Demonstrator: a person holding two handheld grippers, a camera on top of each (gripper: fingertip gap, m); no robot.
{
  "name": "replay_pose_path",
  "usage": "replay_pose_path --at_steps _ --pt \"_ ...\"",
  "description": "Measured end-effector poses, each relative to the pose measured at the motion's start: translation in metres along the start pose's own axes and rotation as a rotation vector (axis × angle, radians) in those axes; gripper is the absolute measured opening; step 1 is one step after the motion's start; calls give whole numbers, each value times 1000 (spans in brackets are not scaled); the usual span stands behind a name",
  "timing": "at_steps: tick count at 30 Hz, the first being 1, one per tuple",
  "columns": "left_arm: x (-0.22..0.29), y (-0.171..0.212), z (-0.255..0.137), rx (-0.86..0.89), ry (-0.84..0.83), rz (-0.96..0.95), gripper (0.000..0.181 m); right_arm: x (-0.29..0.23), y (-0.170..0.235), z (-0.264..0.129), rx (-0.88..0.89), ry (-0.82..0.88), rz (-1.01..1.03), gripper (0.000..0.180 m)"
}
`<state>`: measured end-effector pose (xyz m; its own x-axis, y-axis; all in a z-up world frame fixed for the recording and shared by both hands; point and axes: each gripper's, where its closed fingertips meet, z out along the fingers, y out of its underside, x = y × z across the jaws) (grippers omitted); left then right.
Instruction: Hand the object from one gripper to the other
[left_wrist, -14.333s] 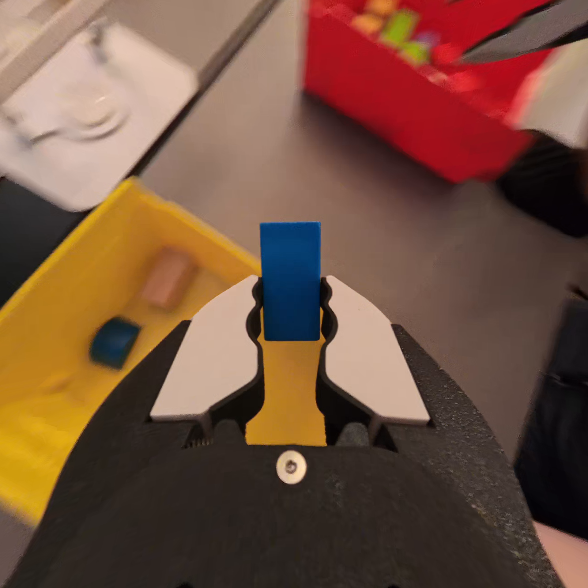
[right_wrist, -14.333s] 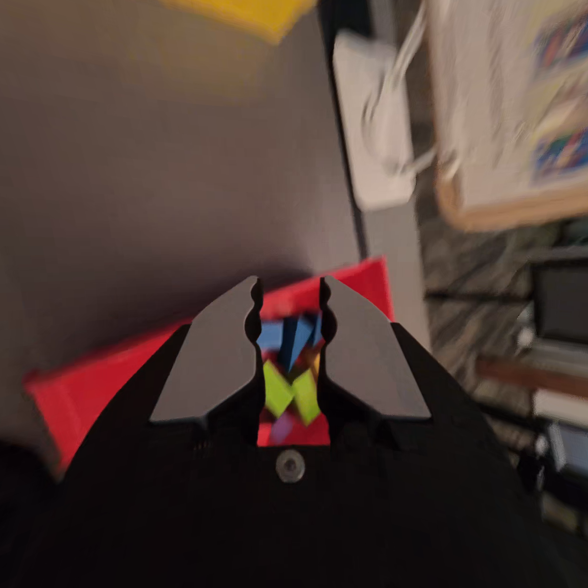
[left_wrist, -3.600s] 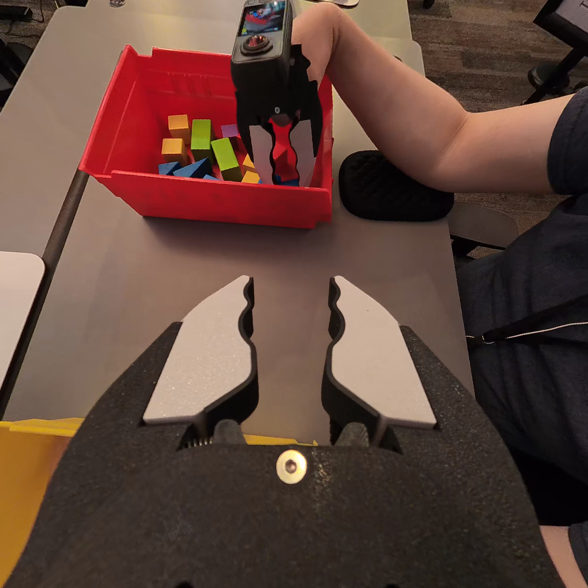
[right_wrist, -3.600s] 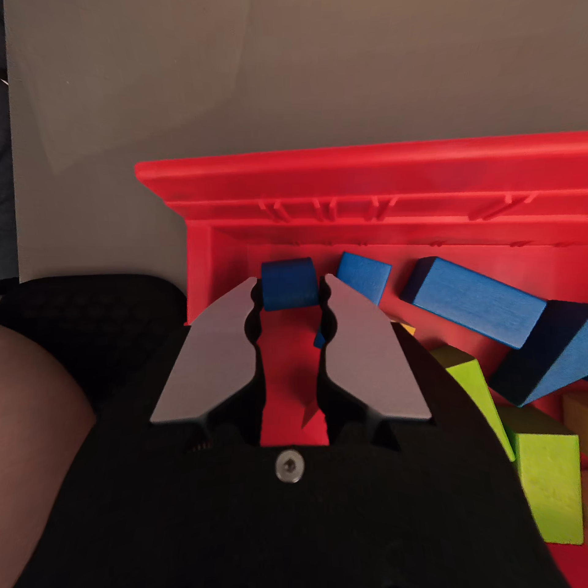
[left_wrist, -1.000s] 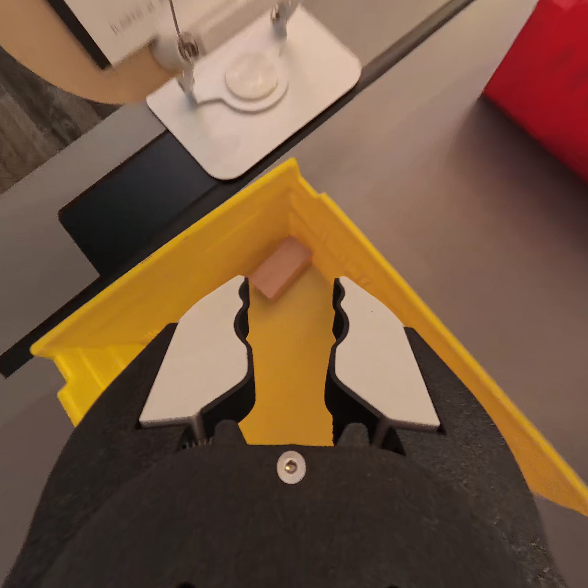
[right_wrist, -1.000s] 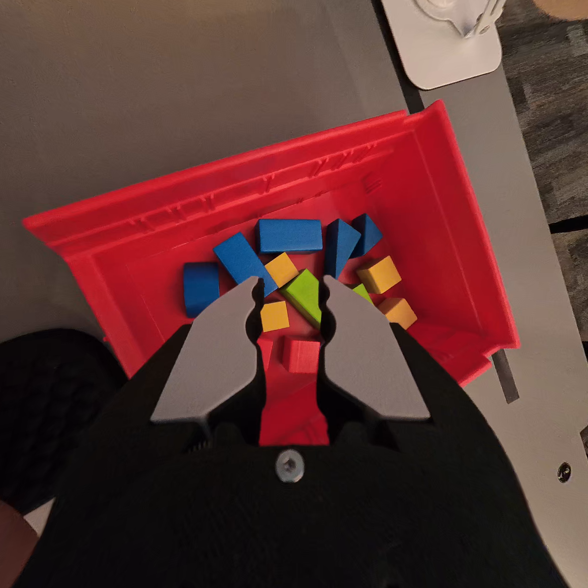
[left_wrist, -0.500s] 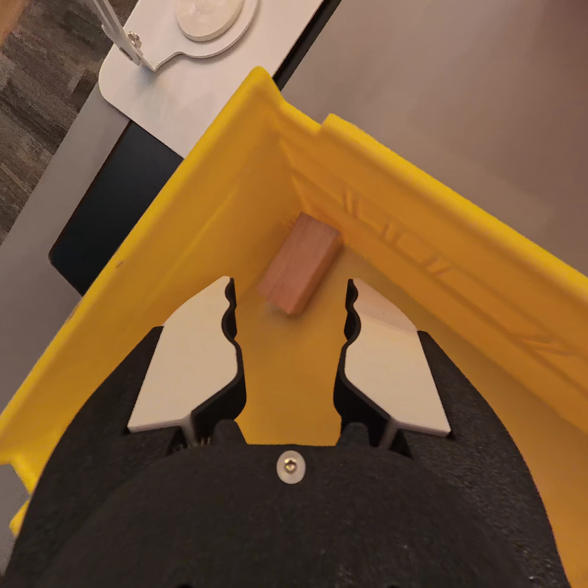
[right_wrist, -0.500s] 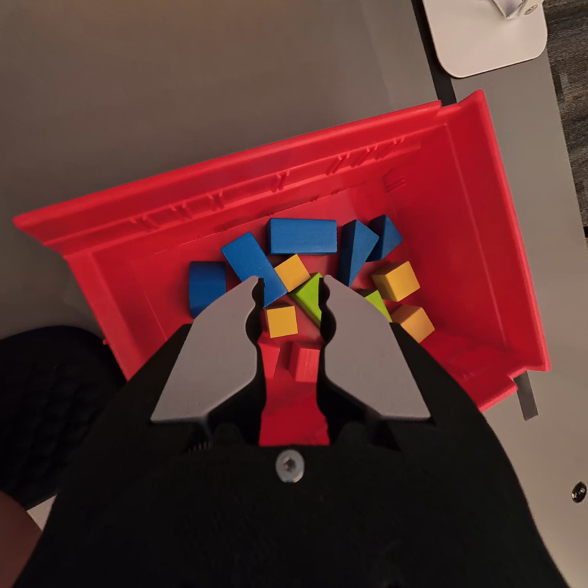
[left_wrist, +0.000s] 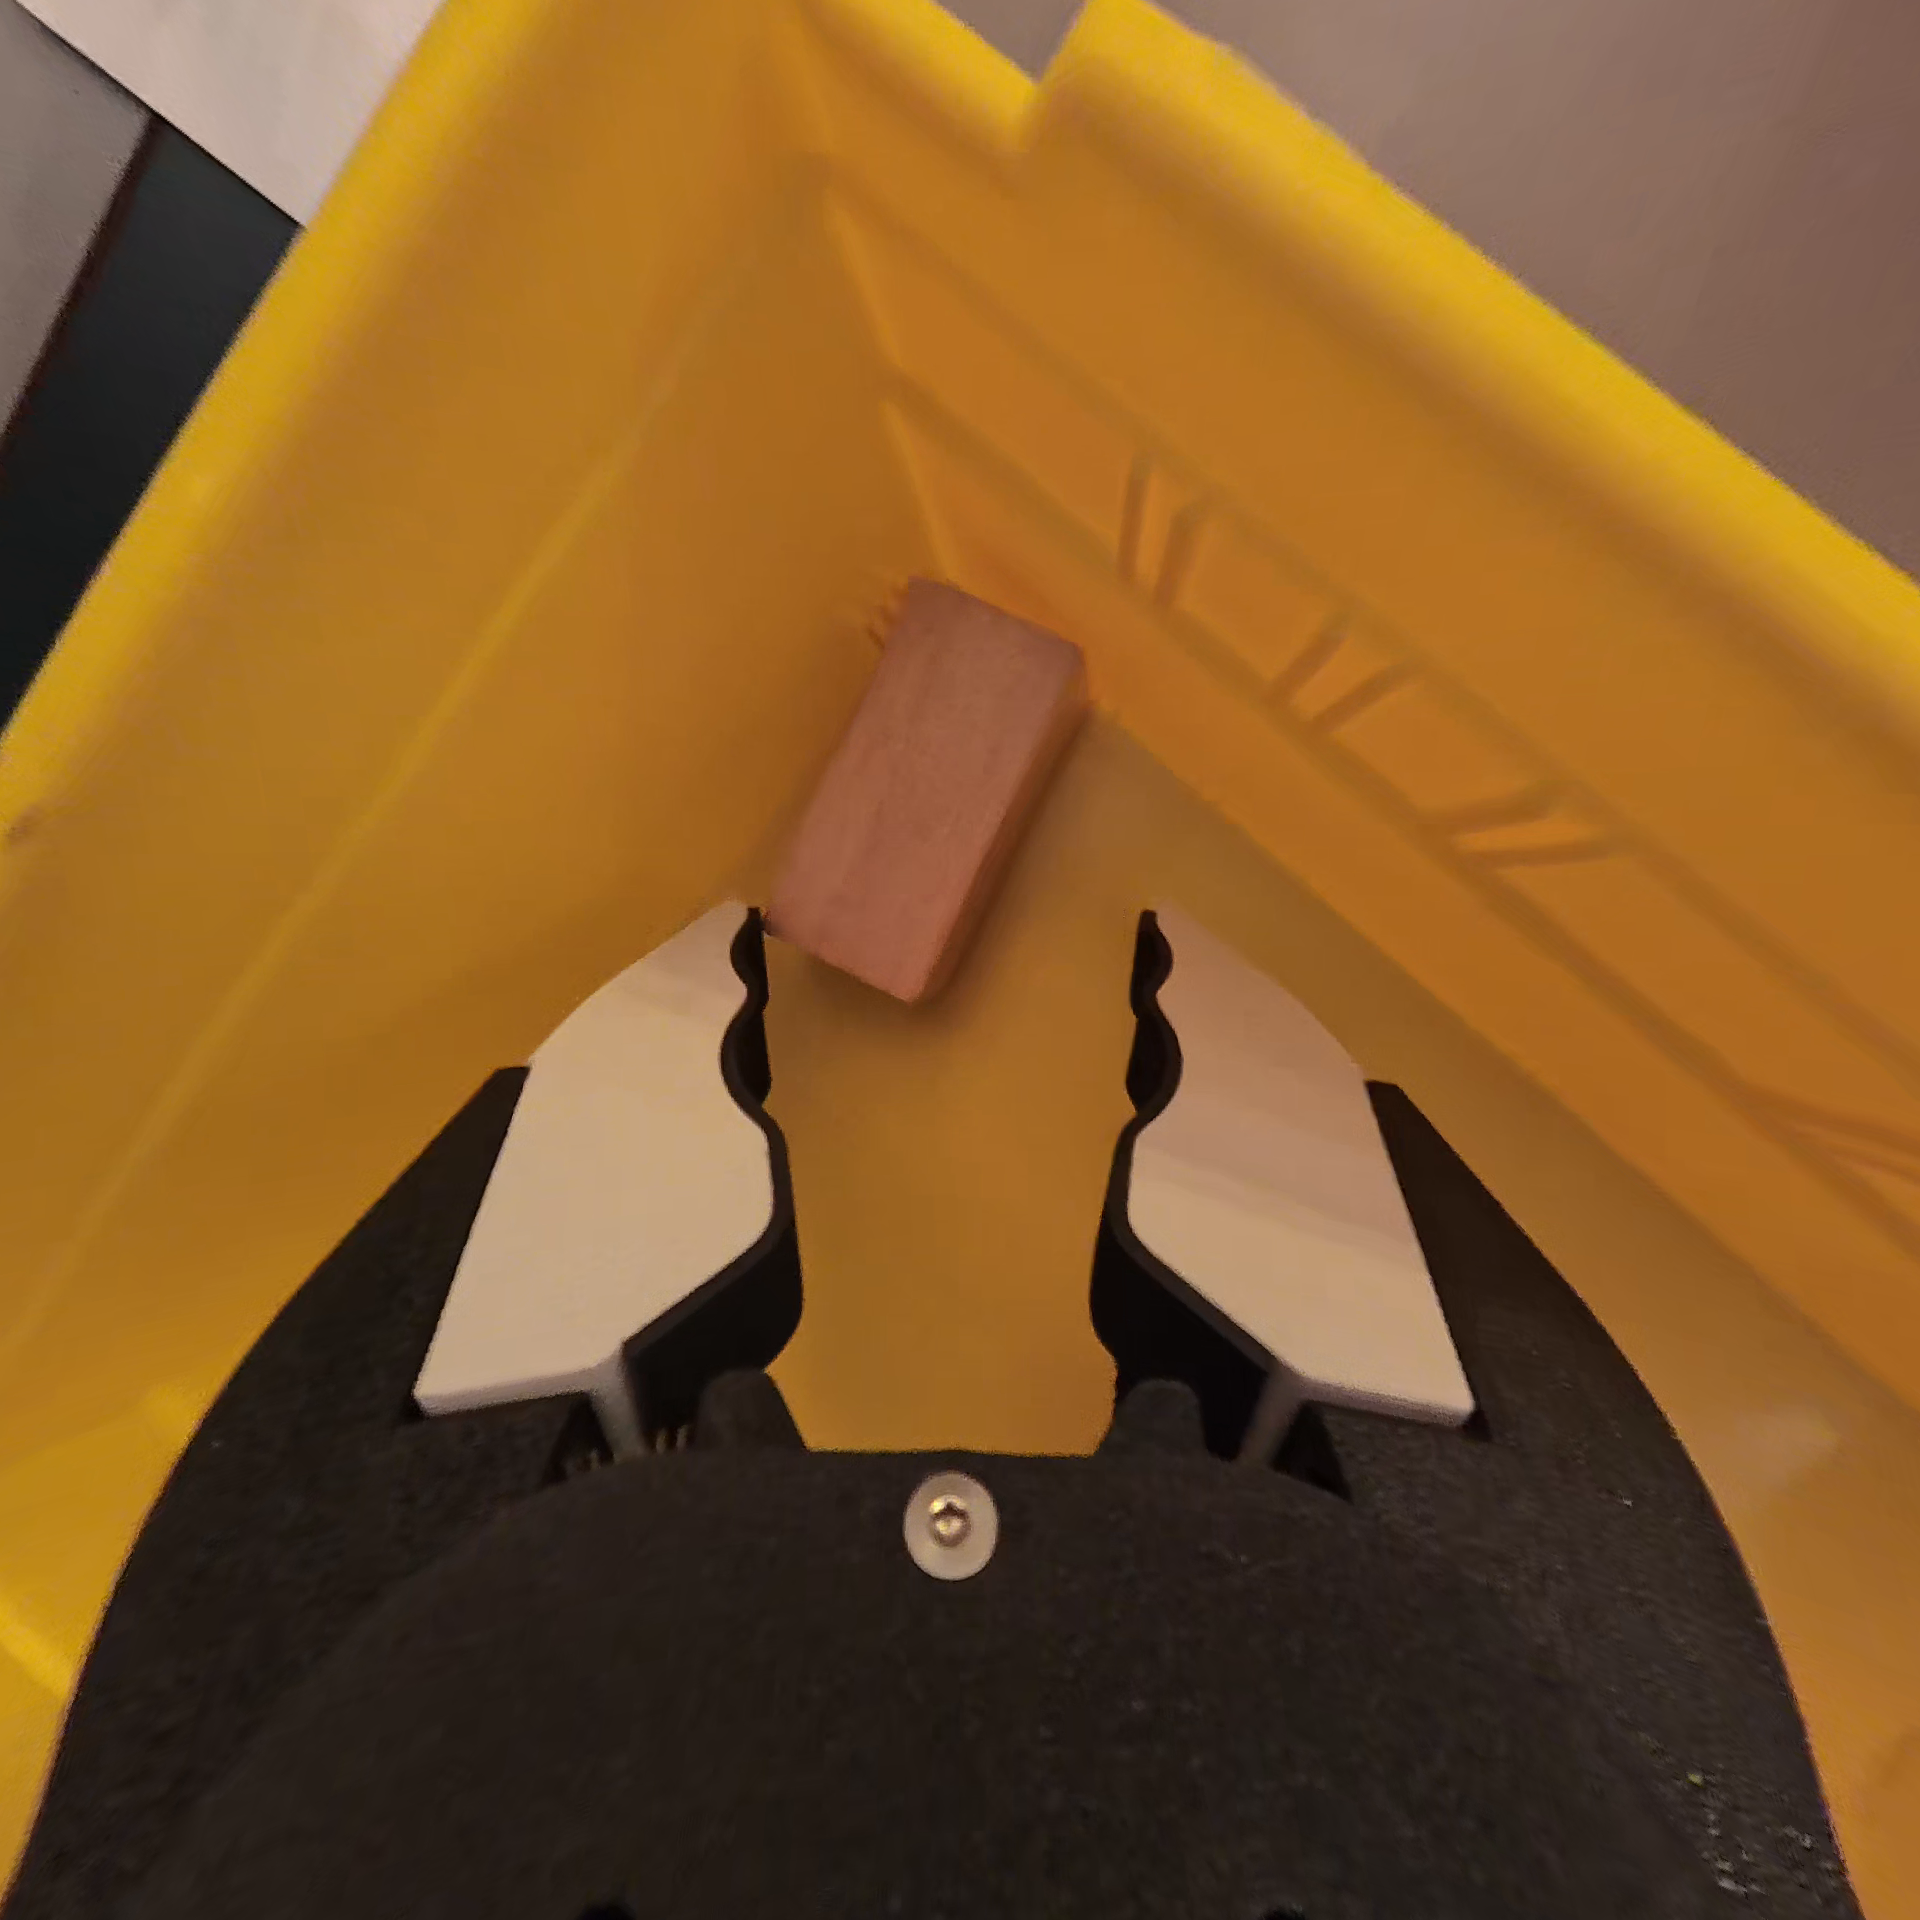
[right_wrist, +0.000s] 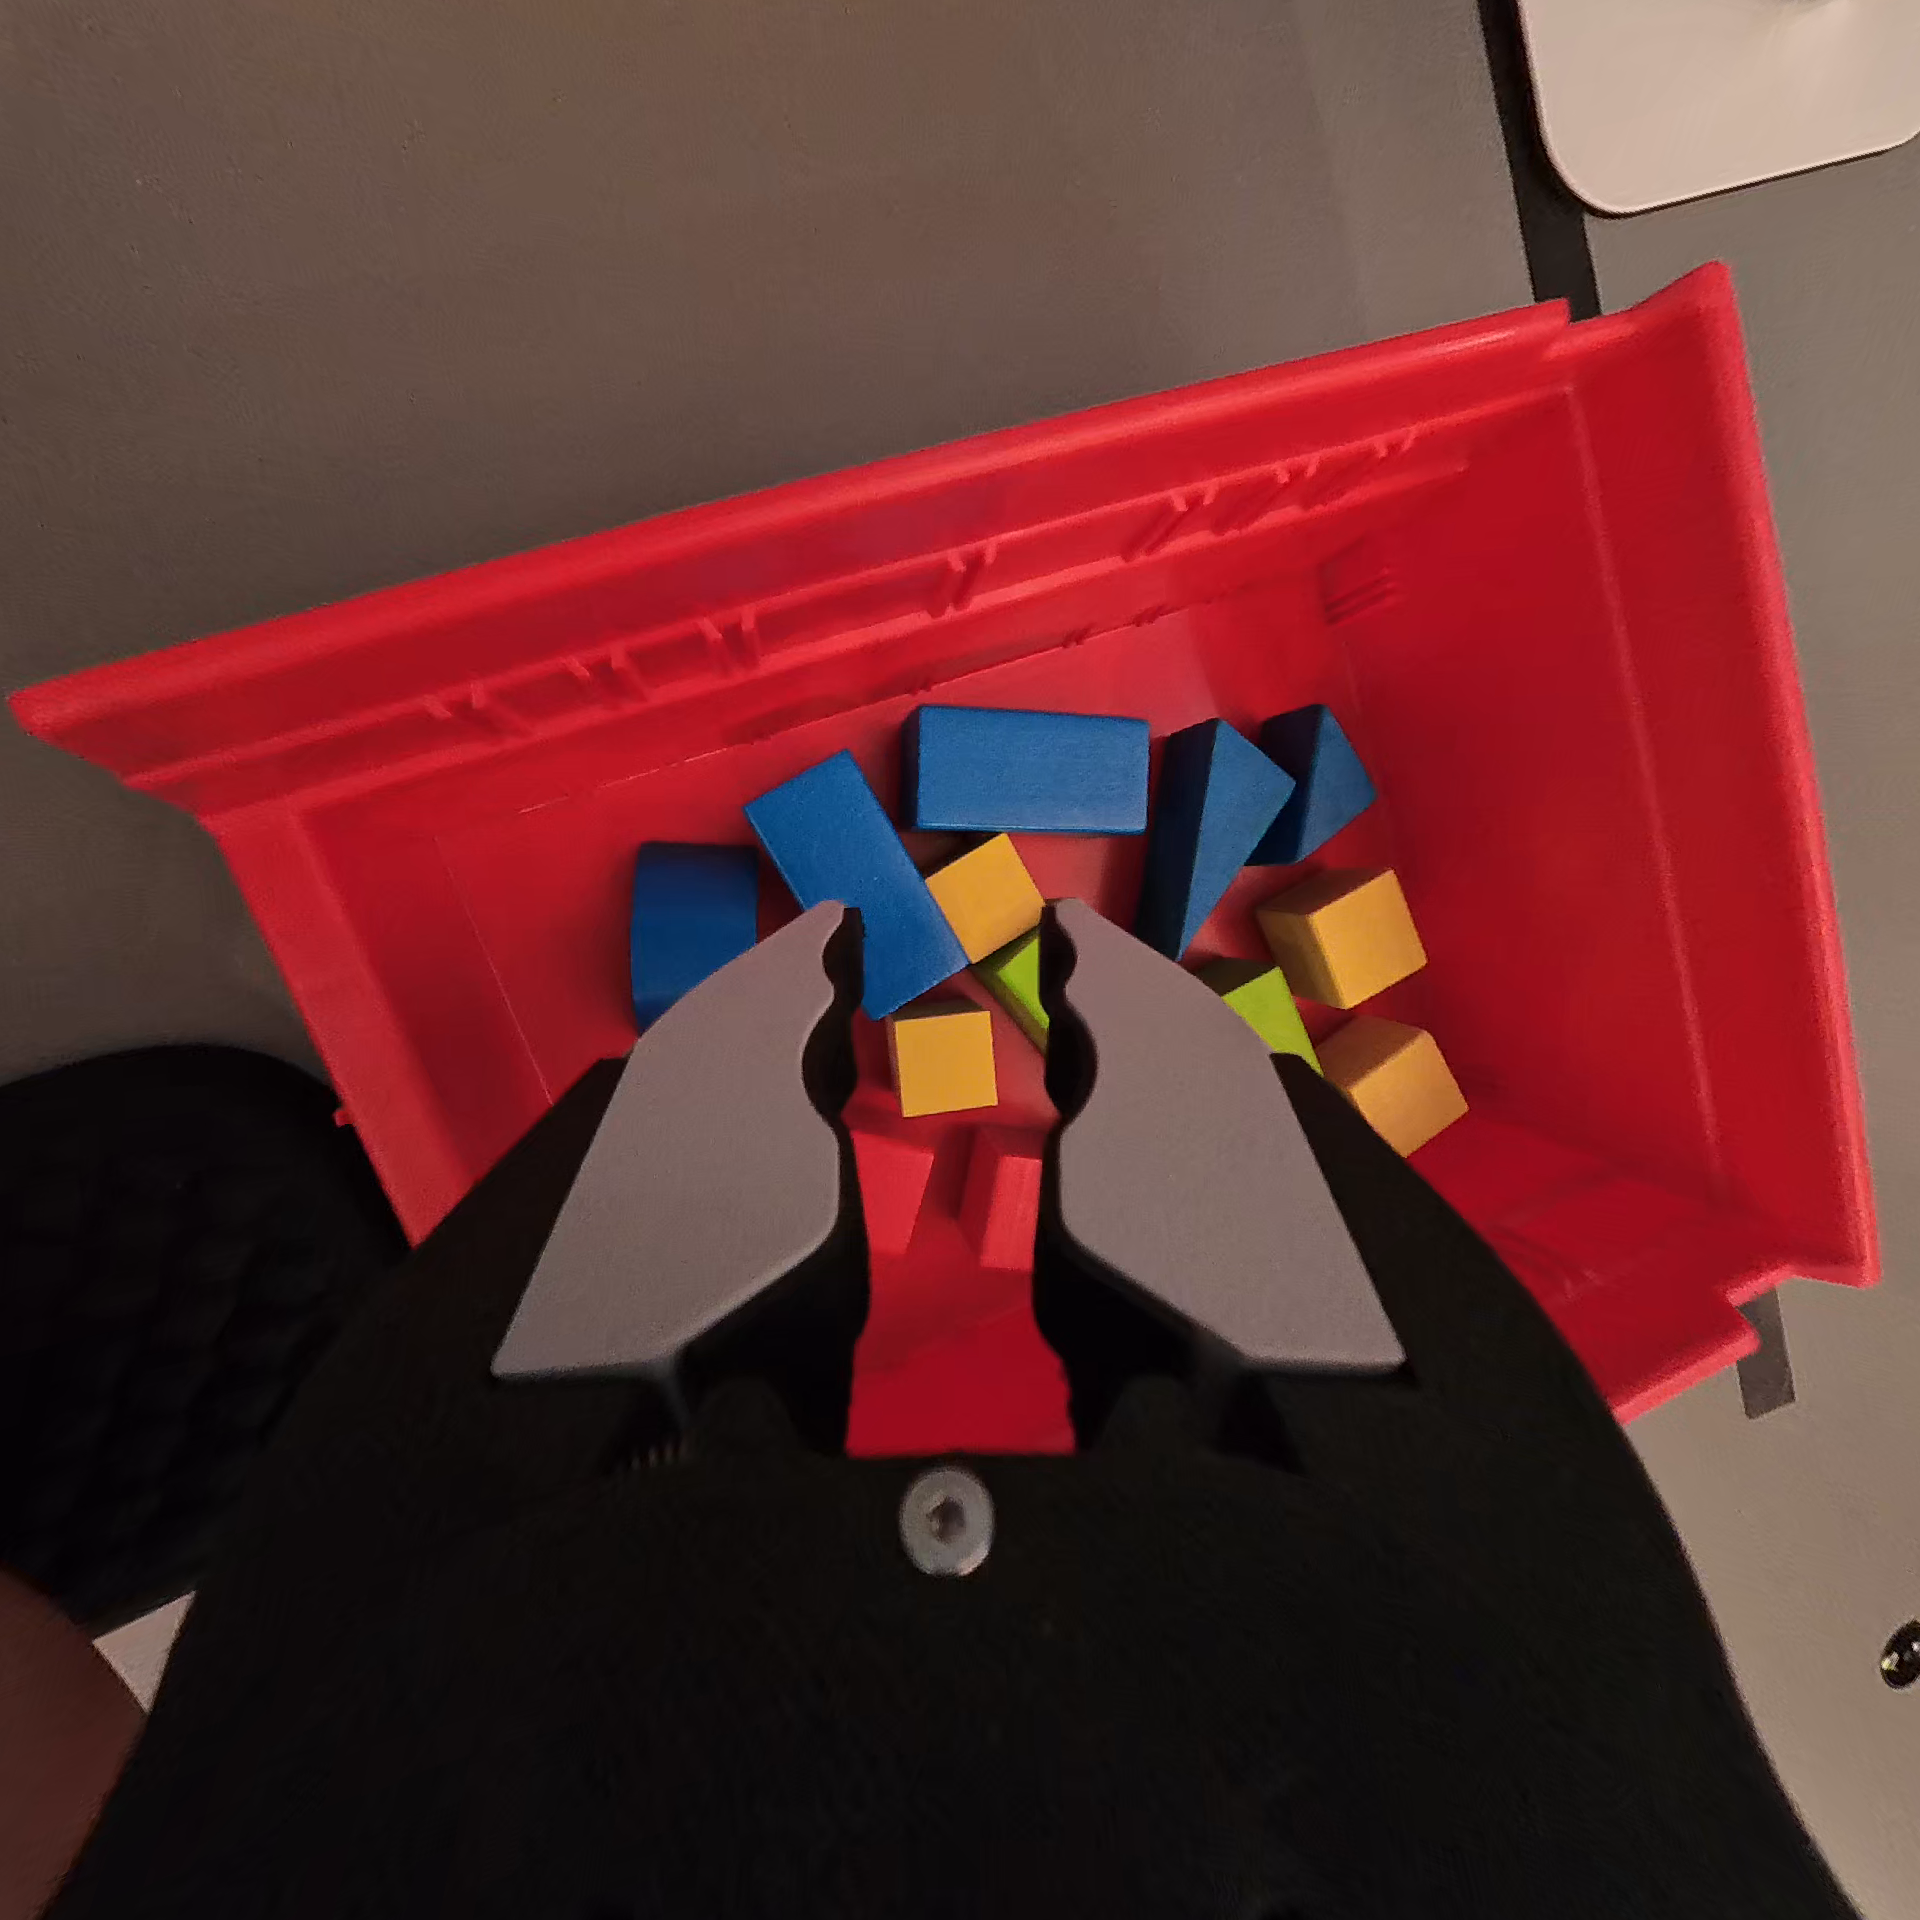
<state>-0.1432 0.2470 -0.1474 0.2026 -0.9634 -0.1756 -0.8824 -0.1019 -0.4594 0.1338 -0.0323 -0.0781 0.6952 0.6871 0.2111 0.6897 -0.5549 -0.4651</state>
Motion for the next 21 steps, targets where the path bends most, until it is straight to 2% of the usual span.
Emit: replay_pose_path --at_steps 3,7,12,17,21 --pt "6 5 -7 -5 64 -11 63 -1 1 1 -7 -5 -6 34" --pt "9 3 -15 28 149 -94 48 -1 3 3 -15 -6 -5 33" --pt "0 1 -9 42 112 -120 55 -1 5 6 -31 -11 -6 34" --pt "8 8 0 -25 128 -105 36 -2 6 8 -37 -19 -10 33" --pt "9 11 -2 -70 110 -76 33 -2 6 7 -38 -14 -13 33"
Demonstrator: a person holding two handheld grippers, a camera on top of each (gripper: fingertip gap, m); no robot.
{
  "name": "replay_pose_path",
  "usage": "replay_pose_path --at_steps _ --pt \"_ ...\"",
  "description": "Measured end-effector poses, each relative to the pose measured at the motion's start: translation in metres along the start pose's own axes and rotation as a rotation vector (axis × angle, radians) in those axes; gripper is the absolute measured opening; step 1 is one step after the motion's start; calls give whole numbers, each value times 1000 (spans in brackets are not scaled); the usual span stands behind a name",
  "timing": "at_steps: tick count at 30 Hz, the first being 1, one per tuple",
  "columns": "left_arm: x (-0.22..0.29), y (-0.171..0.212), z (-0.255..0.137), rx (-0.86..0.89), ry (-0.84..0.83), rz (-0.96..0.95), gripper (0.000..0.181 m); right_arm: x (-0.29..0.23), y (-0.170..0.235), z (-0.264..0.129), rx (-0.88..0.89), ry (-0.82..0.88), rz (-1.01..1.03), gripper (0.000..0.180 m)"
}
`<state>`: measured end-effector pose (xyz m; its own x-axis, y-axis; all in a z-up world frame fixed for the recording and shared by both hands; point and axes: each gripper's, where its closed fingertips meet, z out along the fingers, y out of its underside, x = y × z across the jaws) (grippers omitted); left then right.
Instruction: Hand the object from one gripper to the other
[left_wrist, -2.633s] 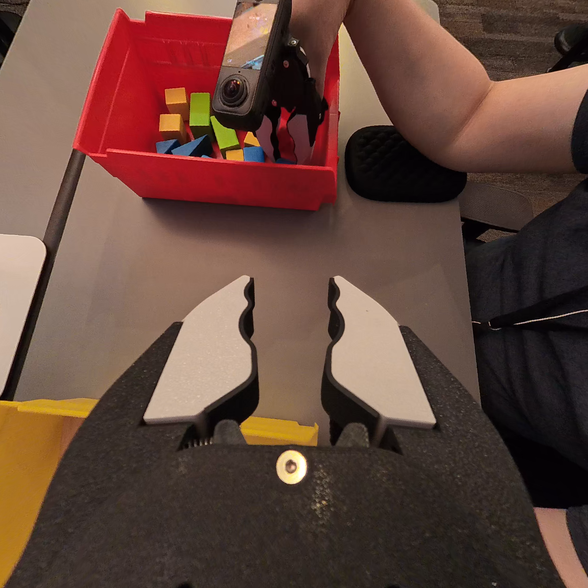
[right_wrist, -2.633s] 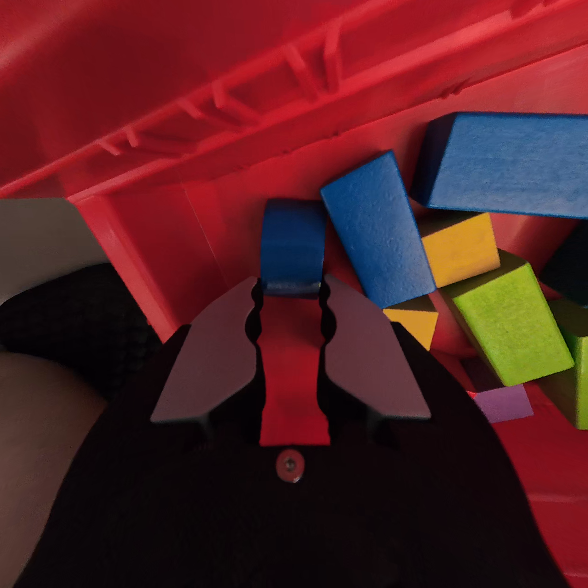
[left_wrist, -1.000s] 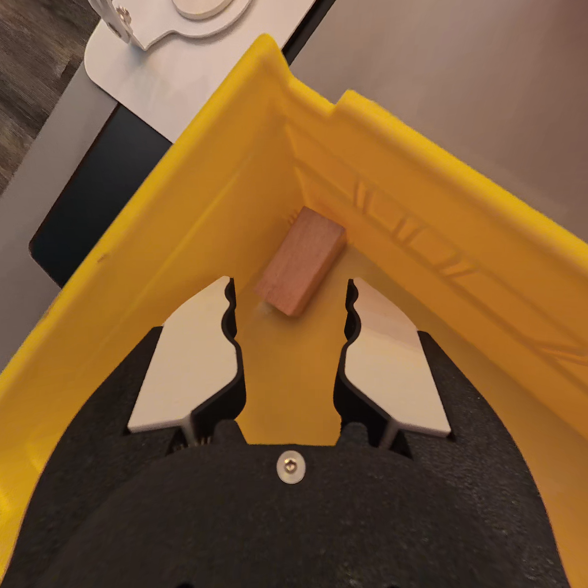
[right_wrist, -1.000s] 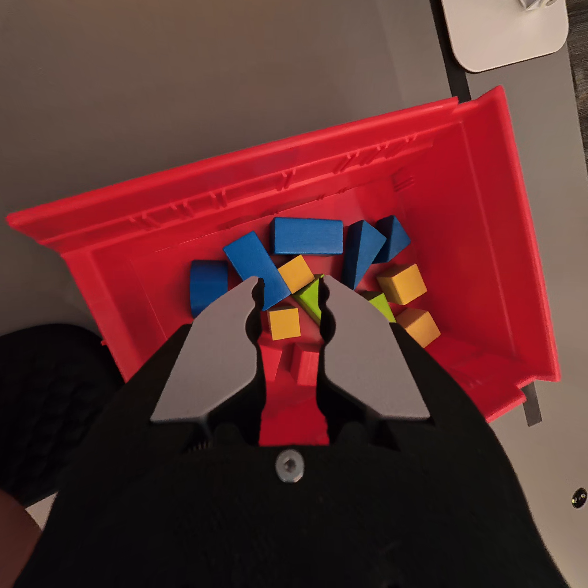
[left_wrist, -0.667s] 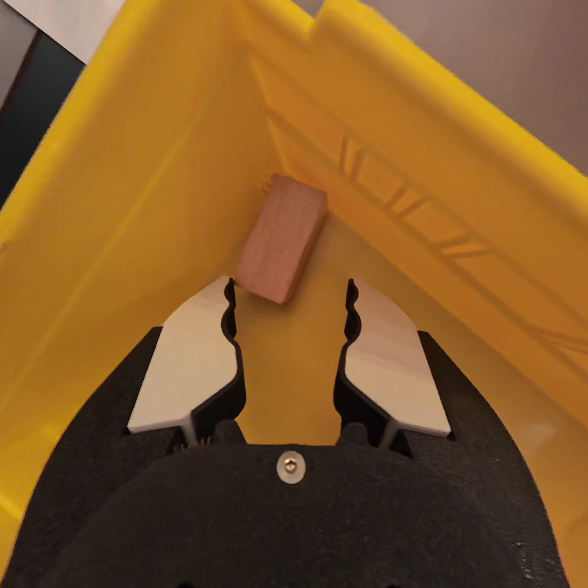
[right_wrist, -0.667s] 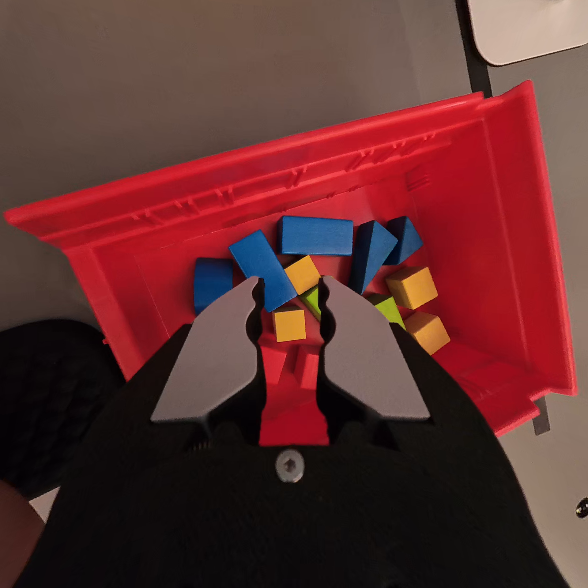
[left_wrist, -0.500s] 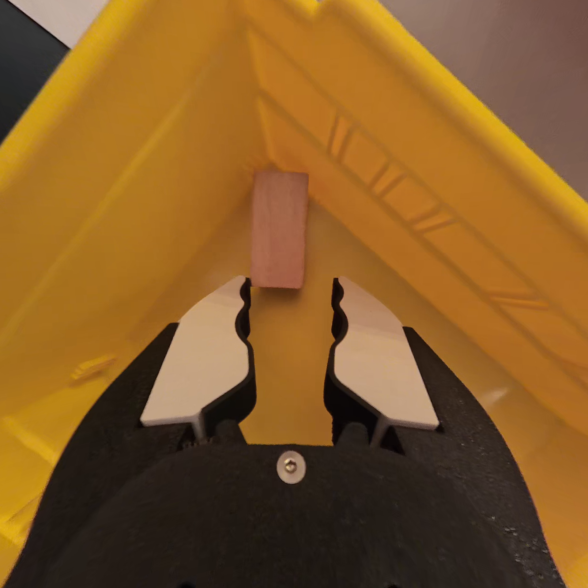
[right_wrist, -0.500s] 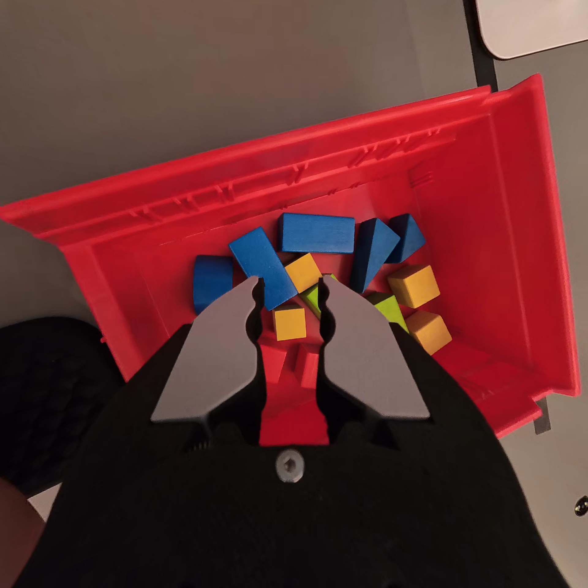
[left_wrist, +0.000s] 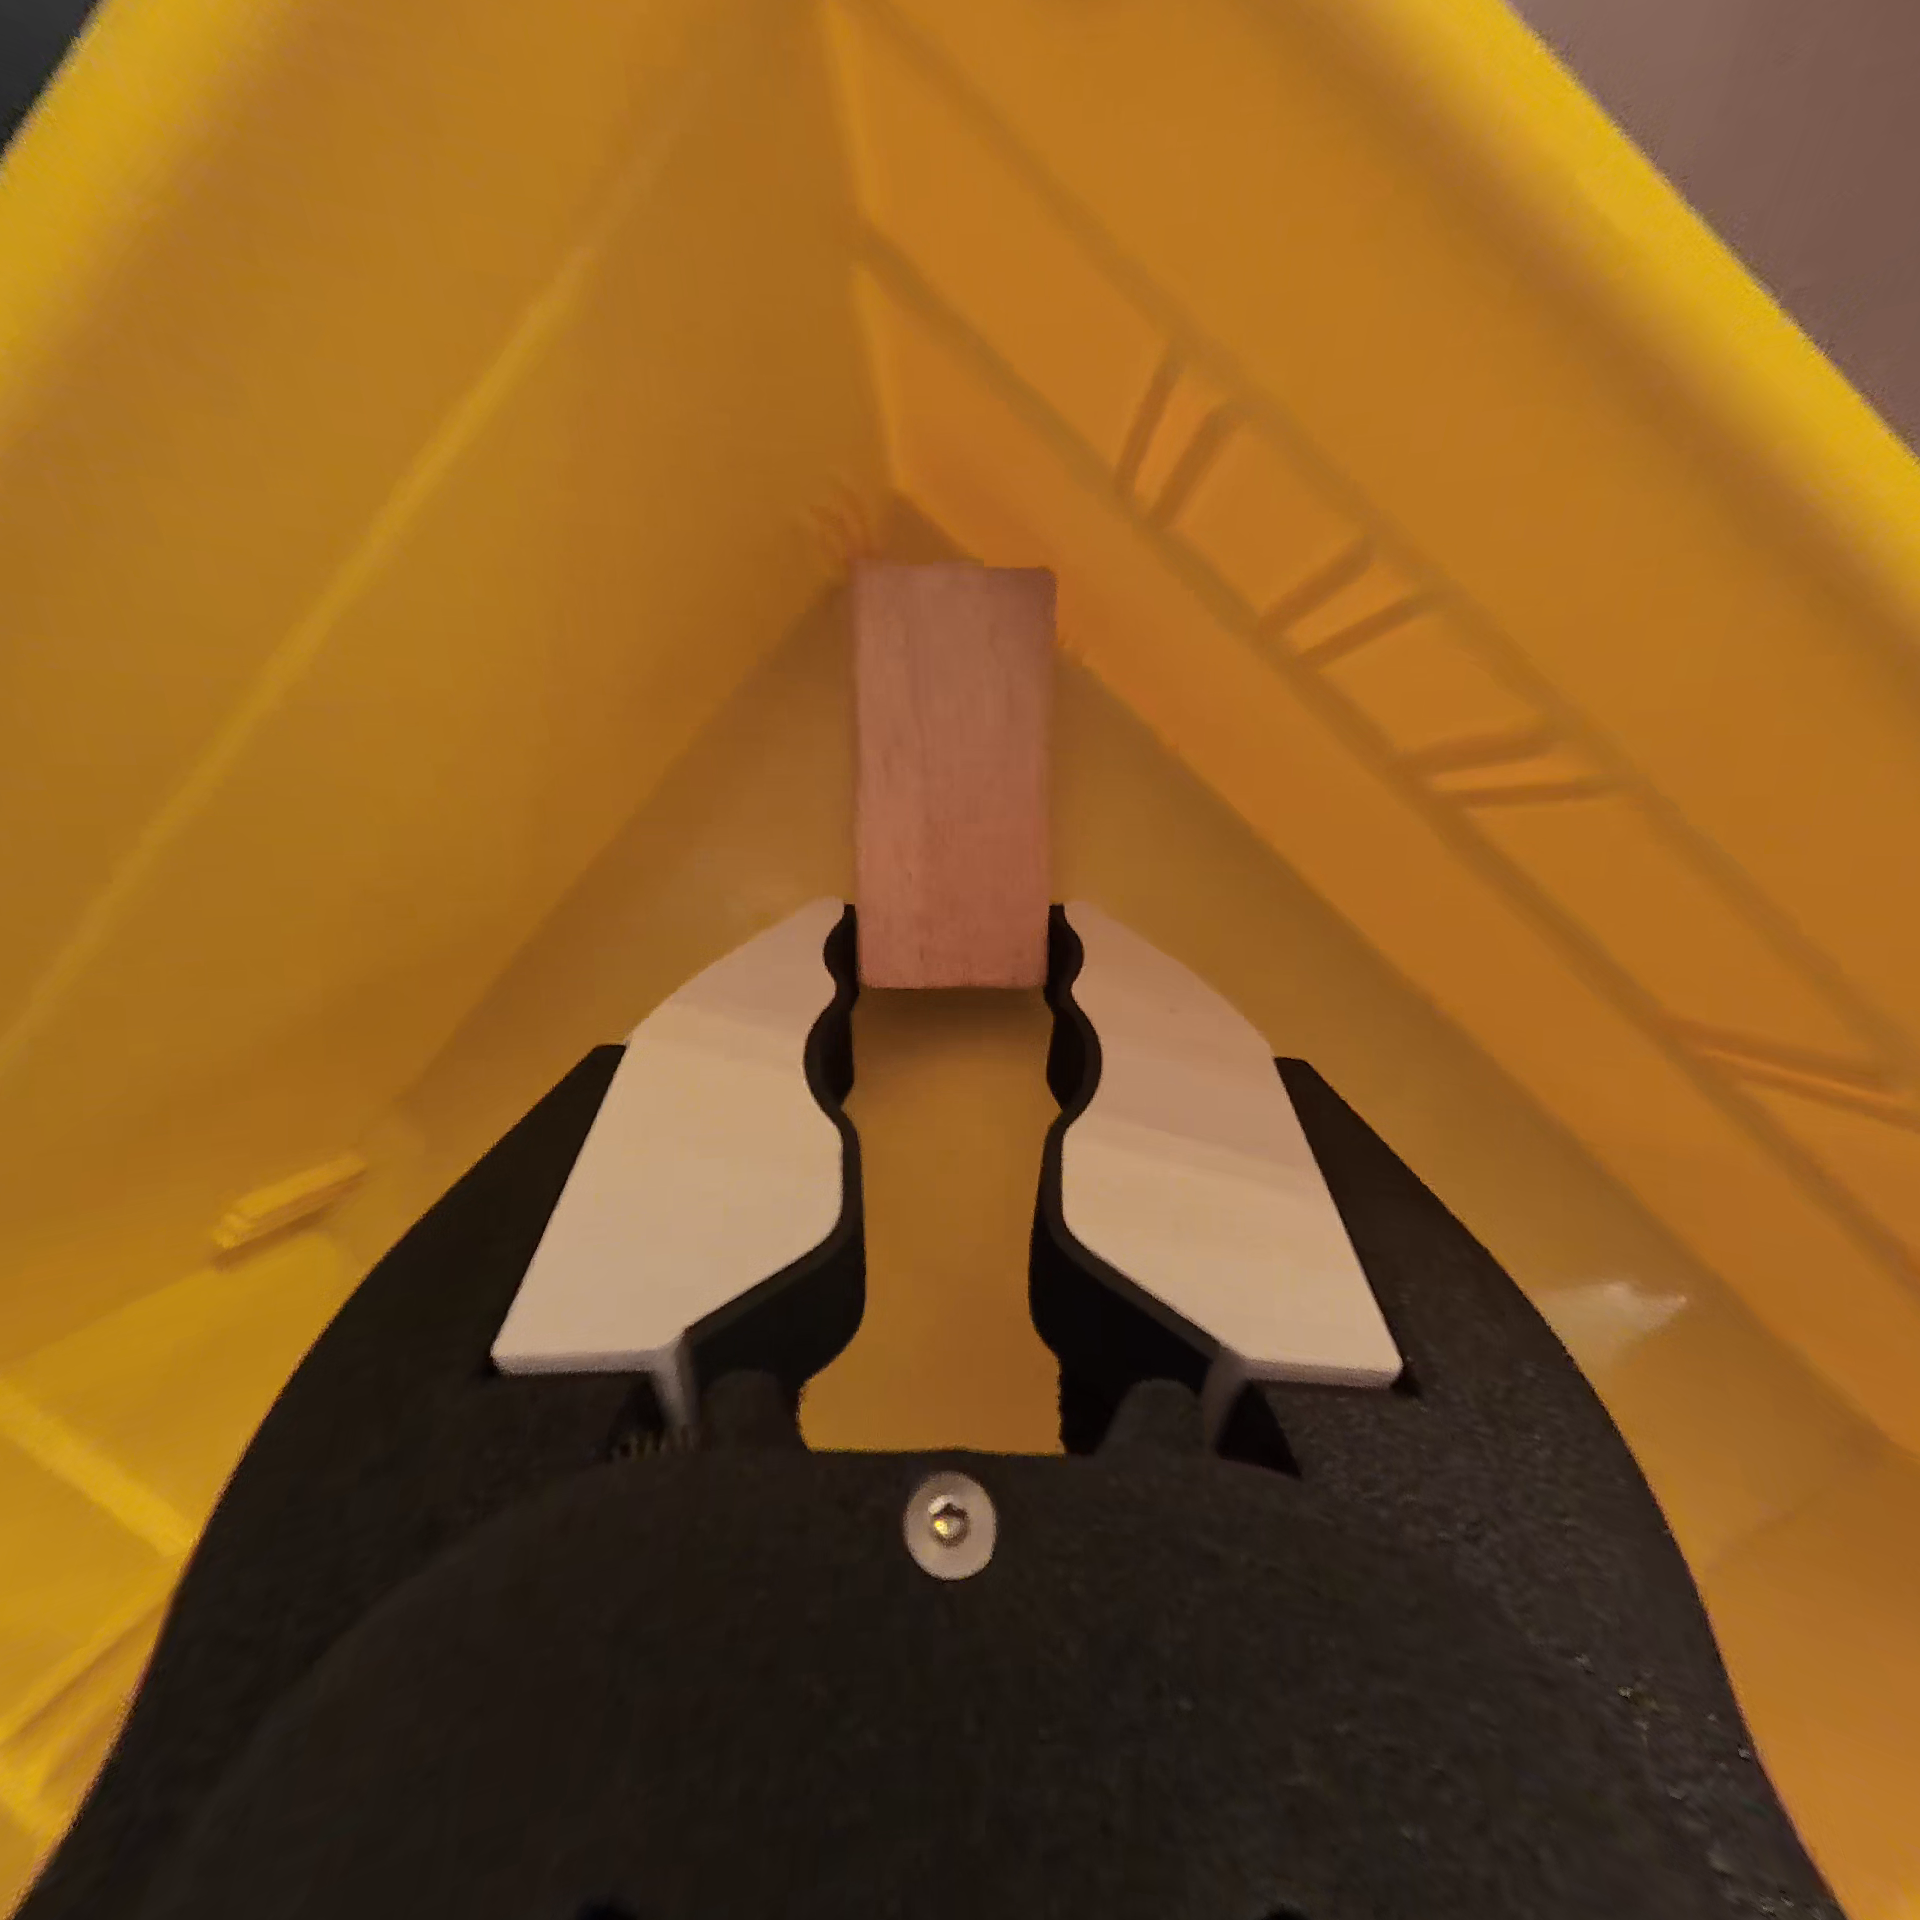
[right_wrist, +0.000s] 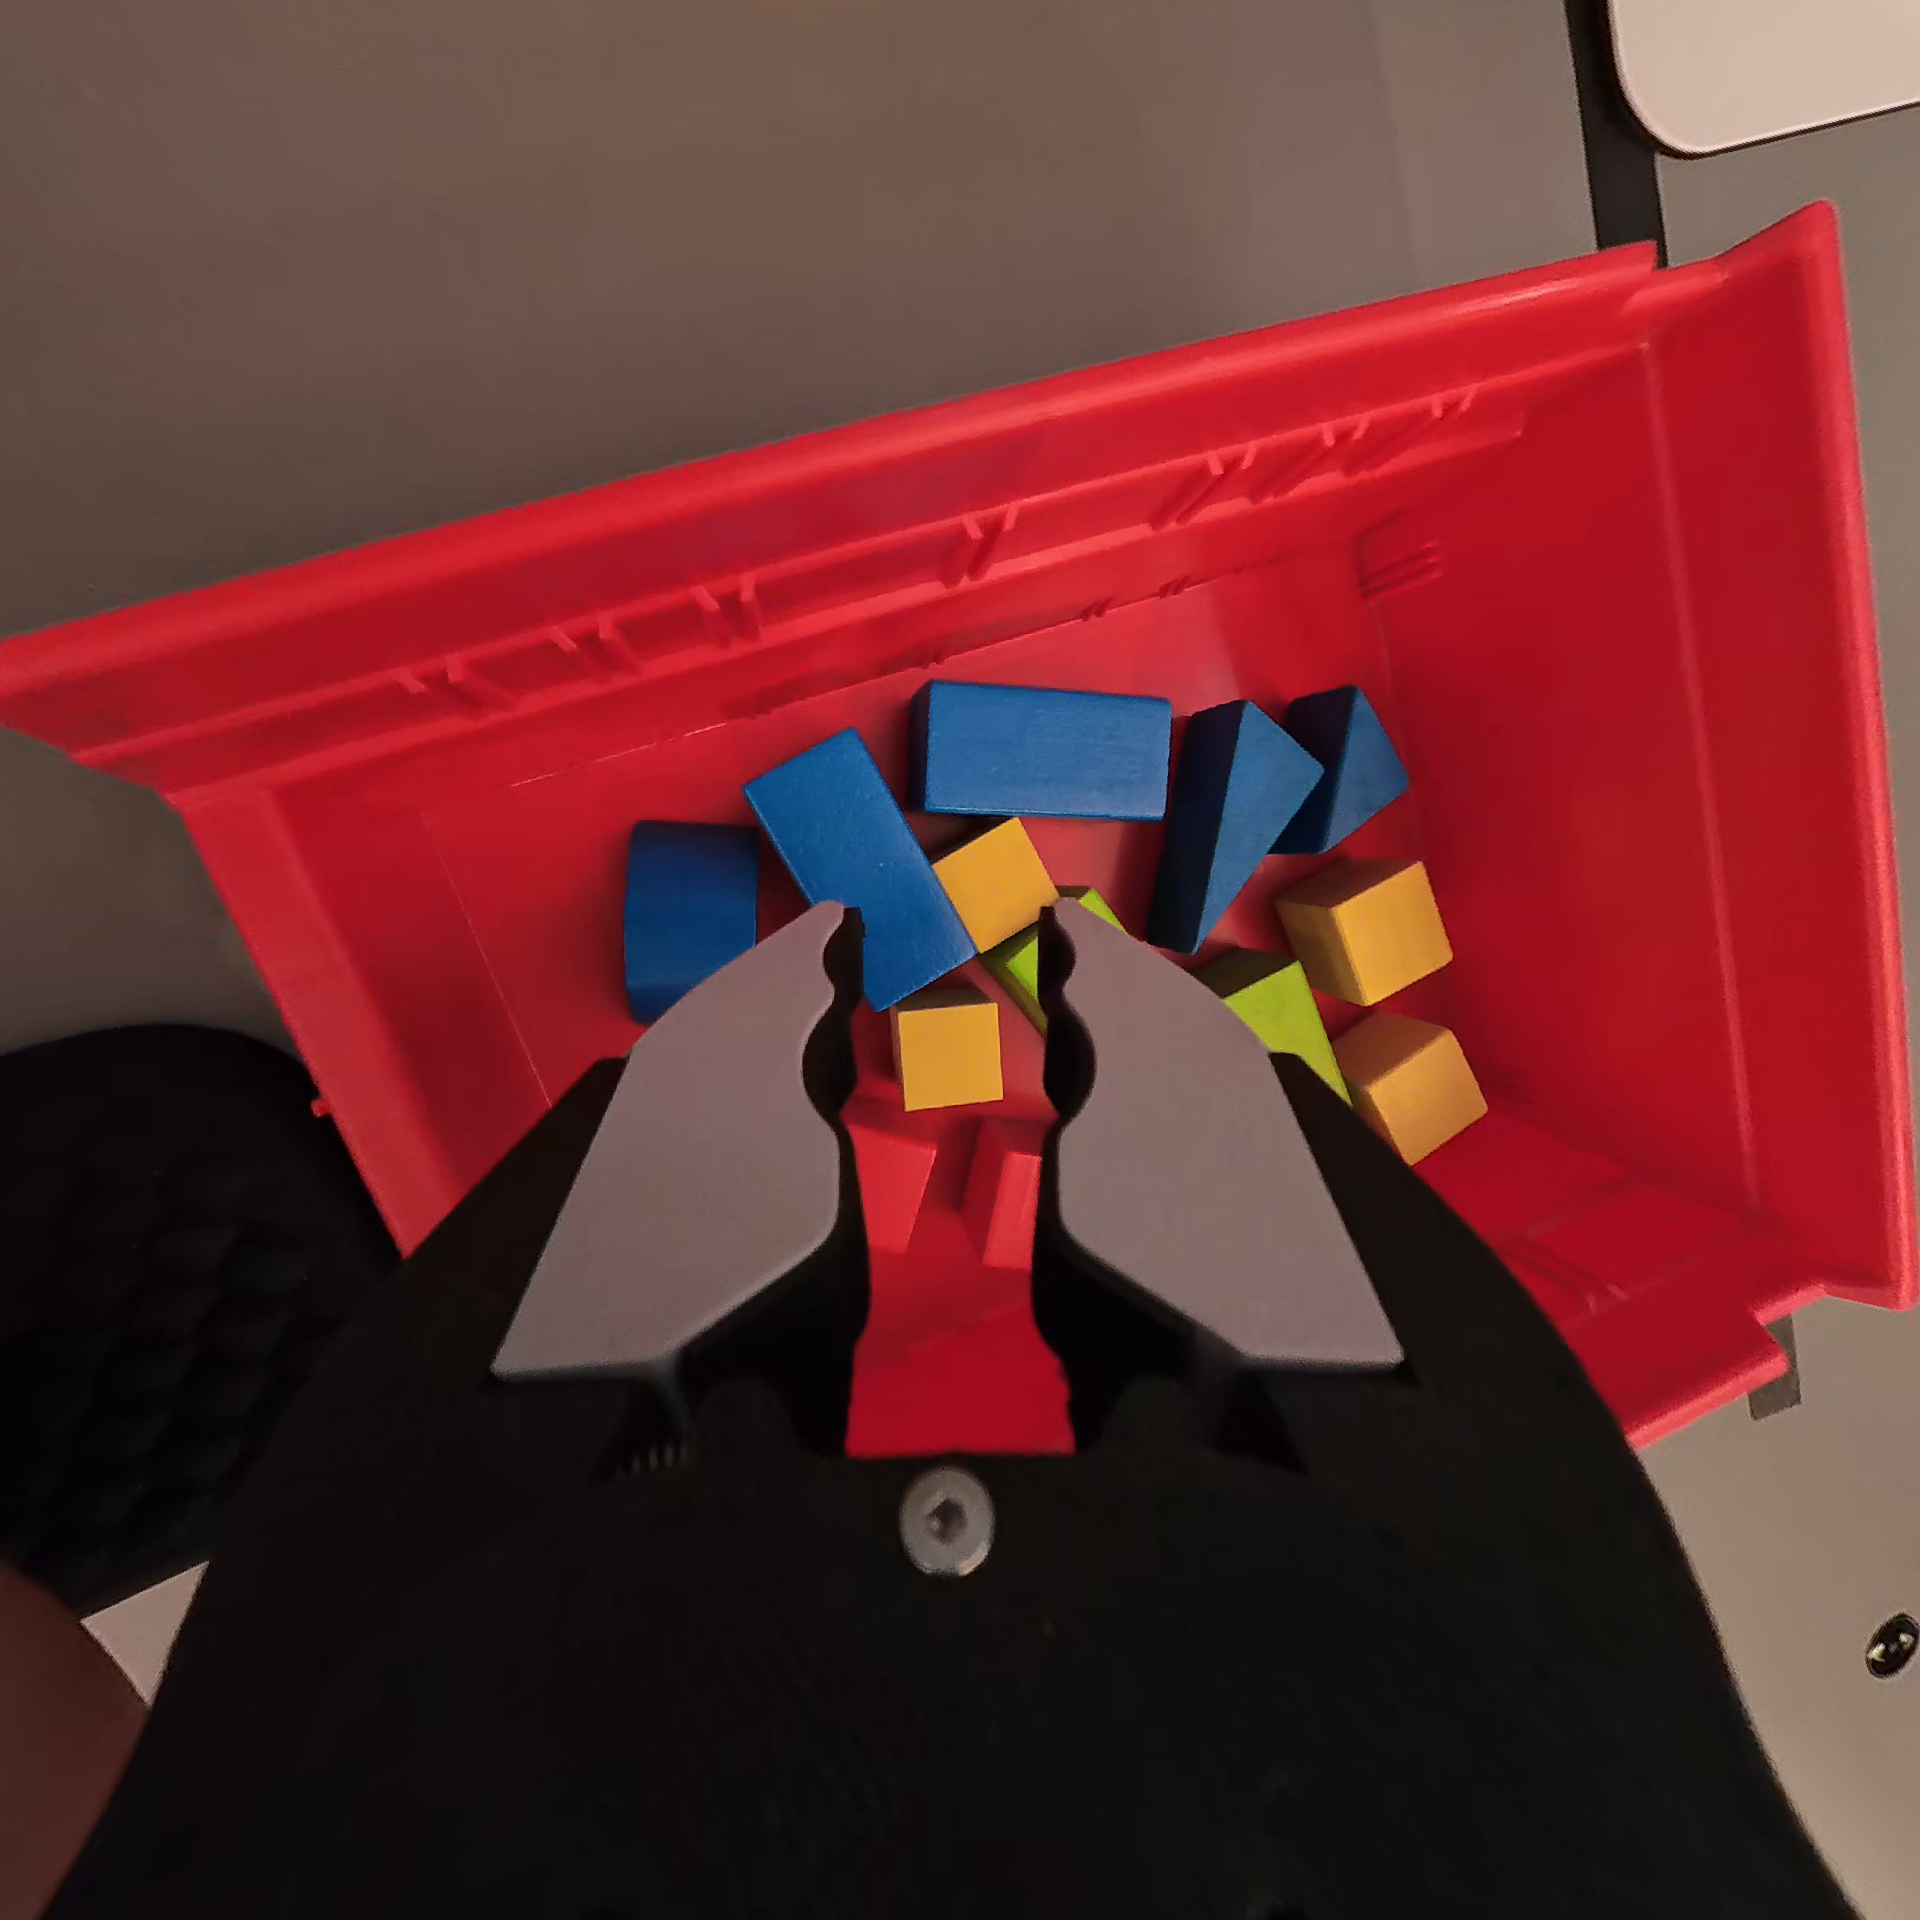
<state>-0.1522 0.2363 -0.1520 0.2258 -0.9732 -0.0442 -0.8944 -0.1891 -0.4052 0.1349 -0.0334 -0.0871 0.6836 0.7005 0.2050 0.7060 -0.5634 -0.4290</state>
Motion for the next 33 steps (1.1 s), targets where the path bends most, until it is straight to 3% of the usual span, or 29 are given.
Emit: replay_pose_path --at_steps 7,12,17,23,26,31,33 --pt "-4 0 -31 42 2 -19 33 5 -8 -7 35 43 -11 33" --pt "8 -15 -71 164 31 15 33 15 -32 -17 117 127 -31 33" --pt "48 -46 -116 295 49 149 33 13 -98 -37 358 167 -38 34" --pt "142 -89 -157 437 110 427 33 -43 -189 -70 737 89 -212 42" --pt "173 -97 -159 430 74 527 33 -53 -207 -70 749 146 -249 56" --pt "209 -100 -152 393 75 624 33 -66 -215 -50 662 197 -341 56" --pt "220 -100 -148 378 85 656 33 -70 -216 -43 650 196 -378 44"
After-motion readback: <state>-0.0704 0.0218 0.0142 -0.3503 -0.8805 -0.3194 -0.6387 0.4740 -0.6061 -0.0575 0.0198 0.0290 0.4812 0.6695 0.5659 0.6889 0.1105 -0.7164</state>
